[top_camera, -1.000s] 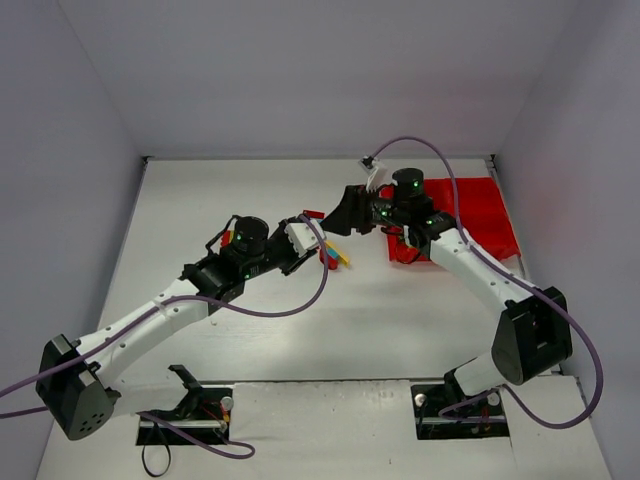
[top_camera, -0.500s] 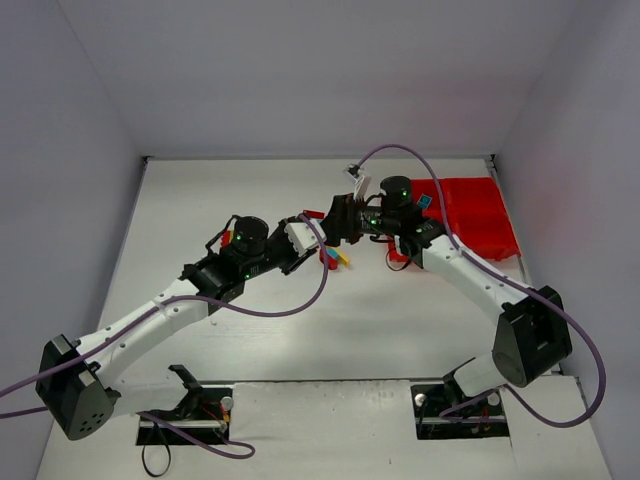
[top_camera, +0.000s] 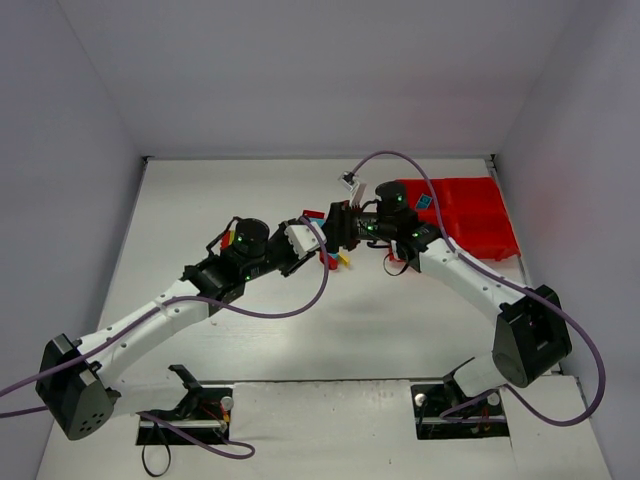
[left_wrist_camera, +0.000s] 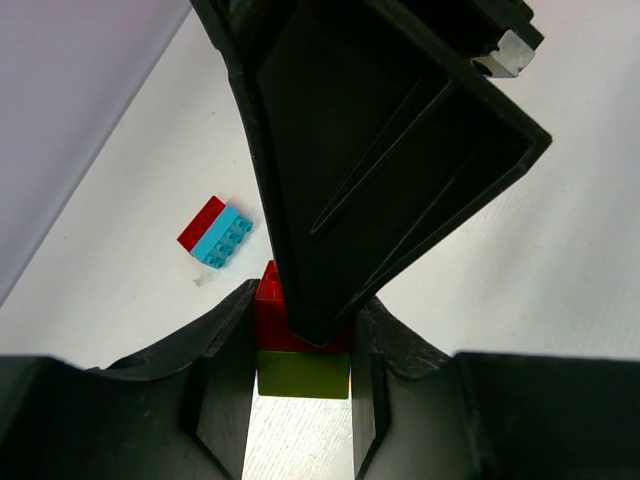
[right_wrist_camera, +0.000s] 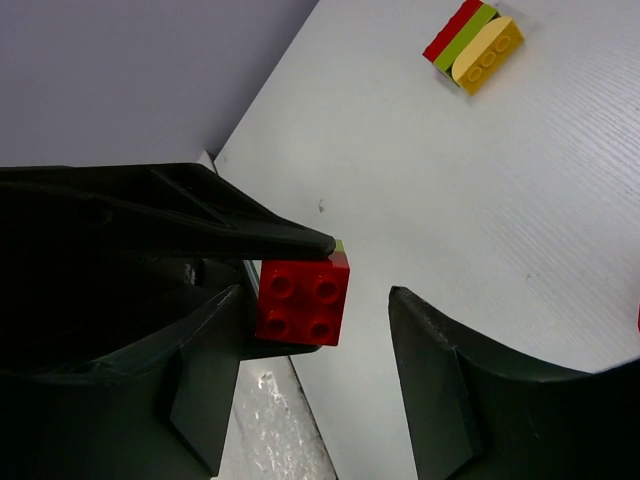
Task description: Sort the legos into containers by color
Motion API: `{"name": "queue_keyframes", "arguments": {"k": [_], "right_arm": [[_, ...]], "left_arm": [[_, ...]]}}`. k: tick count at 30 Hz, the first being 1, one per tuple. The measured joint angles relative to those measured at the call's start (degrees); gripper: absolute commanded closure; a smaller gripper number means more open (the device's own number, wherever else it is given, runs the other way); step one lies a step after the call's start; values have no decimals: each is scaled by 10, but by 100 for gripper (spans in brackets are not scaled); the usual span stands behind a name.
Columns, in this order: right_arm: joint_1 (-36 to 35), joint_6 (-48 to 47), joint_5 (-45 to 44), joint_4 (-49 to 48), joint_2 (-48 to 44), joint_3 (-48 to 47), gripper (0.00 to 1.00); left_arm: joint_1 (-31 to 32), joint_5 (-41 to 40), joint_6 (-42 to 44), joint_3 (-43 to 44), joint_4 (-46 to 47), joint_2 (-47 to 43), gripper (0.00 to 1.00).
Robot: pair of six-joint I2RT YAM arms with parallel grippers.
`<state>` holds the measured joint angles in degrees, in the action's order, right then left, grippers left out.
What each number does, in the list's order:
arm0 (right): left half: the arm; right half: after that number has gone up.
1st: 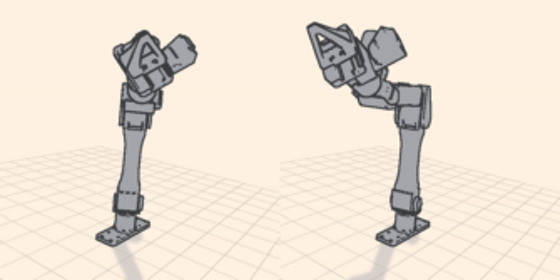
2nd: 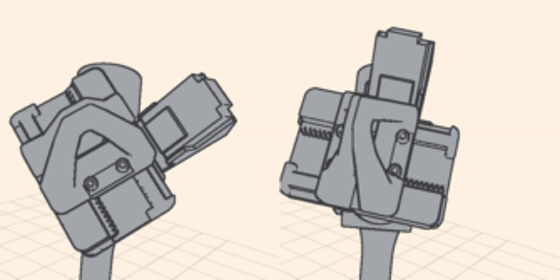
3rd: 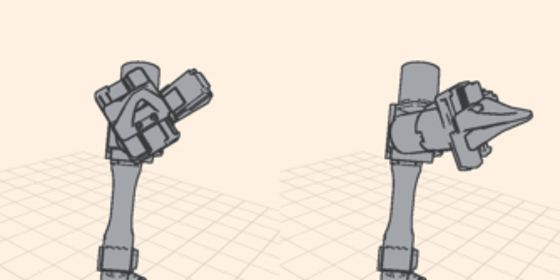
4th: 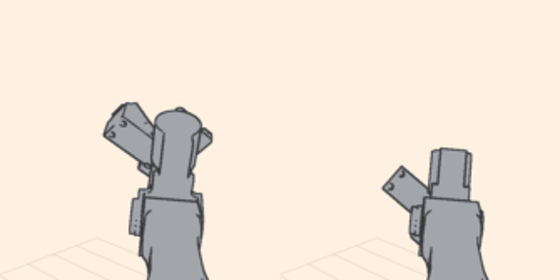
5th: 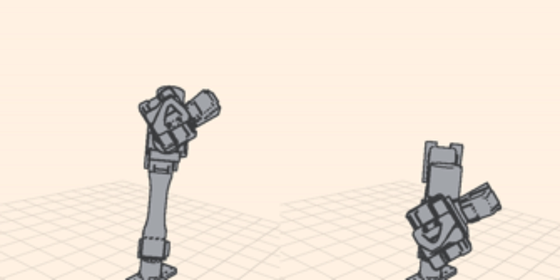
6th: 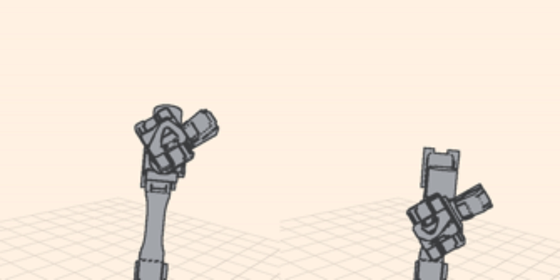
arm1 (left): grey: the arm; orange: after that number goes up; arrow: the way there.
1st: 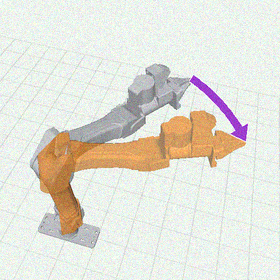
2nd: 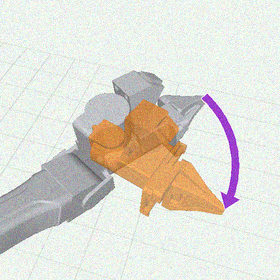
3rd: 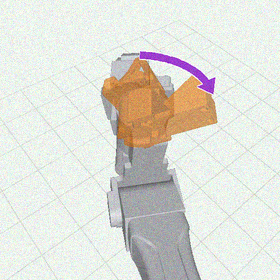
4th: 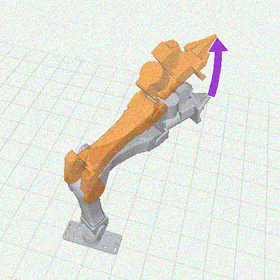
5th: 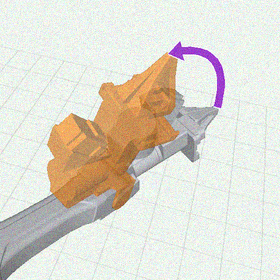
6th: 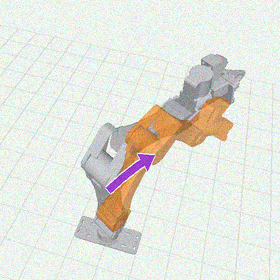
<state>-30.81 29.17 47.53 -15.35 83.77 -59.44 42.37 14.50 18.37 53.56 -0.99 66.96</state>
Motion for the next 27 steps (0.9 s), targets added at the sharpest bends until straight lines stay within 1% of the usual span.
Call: {"name": "queue_keyframes", "arguments": {"k": [9,15,16,17,18,19,20,23,26,27], "right_arm": [[-5,0,0,-4,0,0,47],[-11,-1,0,-7,-1,0,66],[-11,-3,-2,-6,-1,0,77],[-11,0,-4,-6,-1,0,82],[-11,4,-7,-4,-1,0,93],[-11,4,-7,-3,-1,0,98],[-11,4,-8,-3,-1,0,100],[-12,-4,-7,1,-2,0,100],[-12,-10,-8,7,-5,0,100],[-12,-12,-8,9,-6,0,100]], "left_arm": [[0,0,5,0,-2,0,84],[0,0,5,0,-3,2,84],[0,0,5,0,-3,2,83],[0,-1,6,0,-3,2,79],[0,-2,8,0,-3,2,77],[0,-2,8,0,-4,2,74],[0,-2,8,0,-4,2,61],[0,-4,9,0,-4,2,42],[0,-9,9,0,-4,2,35],[0,-11,10,0,-4,2,35]]}}
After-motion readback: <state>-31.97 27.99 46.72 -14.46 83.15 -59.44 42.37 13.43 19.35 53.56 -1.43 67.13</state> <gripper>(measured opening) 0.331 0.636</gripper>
